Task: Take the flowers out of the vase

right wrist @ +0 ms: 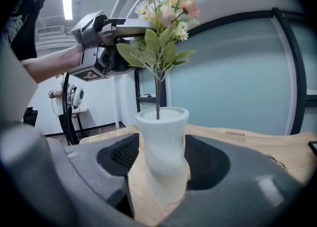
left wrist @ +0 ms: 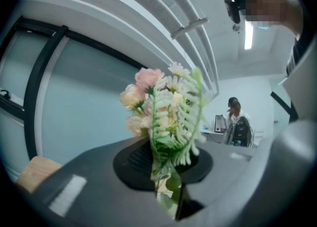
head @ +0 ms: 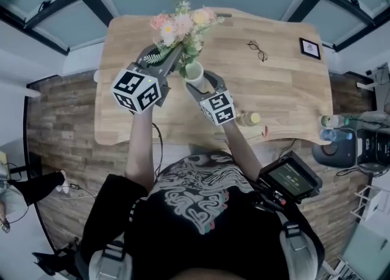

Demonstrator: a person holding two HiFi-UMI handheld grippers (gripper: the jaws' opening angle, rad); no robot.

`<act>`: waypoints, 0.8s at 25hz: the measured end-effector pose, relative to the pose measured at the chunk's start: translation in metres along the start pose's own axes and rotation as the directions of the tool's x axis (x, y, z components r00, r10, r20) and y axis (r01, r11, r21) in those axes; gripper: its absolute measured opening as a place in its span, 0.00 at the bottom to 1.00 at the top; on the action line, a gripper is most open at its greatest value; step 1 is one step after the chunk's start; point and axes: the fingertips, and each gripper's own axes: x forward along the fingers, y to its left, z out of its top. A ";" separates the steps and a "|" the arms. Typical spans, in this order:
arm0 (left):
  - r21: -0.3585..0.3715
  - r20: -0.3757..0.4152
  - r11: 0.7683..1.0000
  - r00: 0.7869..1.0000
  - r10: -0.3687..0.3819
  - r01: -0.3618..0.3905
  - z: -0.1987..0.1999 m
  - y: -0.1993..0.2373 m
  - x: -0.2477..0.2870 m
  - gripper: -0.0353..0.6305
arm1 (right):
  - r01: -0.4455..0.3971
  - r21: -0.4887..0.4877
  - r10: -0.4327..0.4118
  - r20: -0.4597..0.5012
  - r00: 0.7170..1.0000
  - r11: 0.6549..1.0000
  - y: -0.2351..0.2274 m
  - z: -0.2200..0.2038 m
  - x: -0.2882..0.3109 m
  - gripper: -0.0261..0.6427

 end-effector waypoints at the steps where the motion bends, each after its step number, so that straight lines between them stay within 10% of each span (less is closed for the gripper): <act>1: 0.002 0.004 1.000 1.000 0.002 -0.002 0.005 -0.005 -0.002 0.14 | 0.001 -0.004 -0.001 0.005 1.000 1.000 0.003 0.003 -0.006 0.47; 20: 0.011 0.070 0.998 0.996 0.055 -0.056 0.067 -0.039 -0.058 0.14 | 0.026 -0.056 -0.020 0.104 0.994 0.998 0.044 0.025 -0.053 0.47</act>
